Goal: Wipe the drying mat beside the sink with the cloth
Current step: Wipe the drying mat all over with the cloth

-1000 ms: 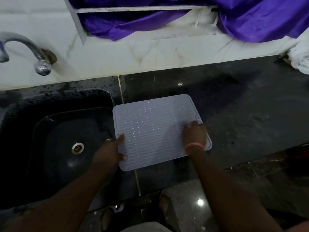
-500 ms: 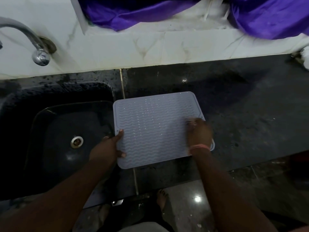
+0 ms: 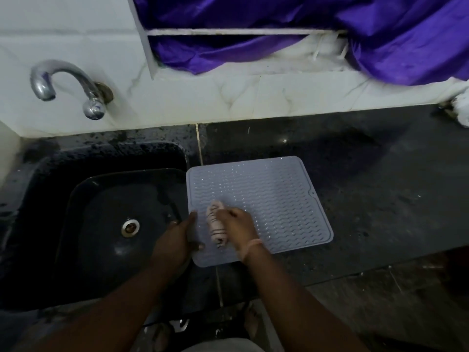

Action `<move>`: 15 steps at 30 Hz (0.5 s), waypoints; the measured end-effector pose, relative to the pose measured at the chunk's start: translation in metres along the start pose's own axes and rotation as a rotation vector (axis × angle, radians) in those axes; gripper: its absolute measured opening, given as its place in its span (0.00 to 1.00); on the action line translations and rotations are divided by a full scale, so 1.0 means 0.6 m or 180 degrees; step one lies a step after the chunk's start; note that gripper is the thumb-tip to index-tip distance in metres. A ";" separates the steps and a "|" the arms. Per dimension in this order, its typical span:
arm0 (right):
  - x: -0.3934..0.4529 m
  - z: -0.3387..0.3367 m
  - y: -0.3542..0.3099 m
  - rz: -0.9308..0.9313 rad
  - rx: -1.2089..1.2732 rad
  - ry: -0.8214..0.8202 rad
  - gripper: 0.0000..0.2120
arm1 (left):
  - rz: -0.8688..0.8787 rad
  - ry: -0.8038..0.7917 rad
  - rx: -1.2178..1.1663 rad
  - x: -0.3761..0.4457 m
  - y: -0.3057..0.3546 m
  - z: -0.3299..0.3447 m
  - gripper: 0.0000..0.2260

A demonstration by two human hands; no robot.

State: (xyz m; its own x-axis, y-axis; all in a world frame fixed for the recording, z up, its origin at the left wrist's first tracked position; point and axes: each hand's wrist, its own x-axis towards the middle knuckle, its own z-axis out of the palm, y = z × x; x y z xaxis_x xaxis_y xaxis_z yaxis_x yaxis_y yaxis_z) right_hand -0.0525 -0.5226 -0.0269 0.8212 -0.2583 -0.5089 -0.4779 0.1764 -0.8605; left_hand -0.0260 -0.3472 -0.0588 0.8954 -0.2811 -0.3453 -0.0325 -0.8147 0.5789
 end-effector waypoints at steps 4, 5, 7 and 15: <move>0.002 -0.066 -0.031 0.0444 0.2245 -0.0711 0.22 | 0.0142 0.0981 -0.0841 -0.014 0.051 0.010 0.10; -0.005 -0.069 -0.034 0.0407 0.2324 -0.0759 0.23 | 0.0024 0.1009 -0.1378 -0.017 0.079 0.002 0.07; -0.016 -0.066 -0.039 0.0245 0.2270 -0.0665 0.23 | -0.0249 0.0626 -0.2399 -0.016 0.134 -0.017 0.10; -0.040 -0.087 -0.039 -0.0309 0.0959 -0.0081 0.19 | -0.0352 -0.0715 -0.3520 -0.012 0.176 -0.029 0.17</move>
State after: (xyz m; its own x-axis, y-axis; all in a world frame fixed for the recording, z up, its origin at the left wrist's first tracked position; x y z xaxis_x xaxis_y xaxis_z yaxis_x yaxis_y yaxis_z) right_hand -0.0773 -0.5702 0.0044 0.8677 -0.2645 -0.4208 -0.2861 0.4265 -0.8580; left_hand -0.0284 -0.4221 0.0177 0.7654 -0.4108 -0.4954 0.5519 0.0232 0.8336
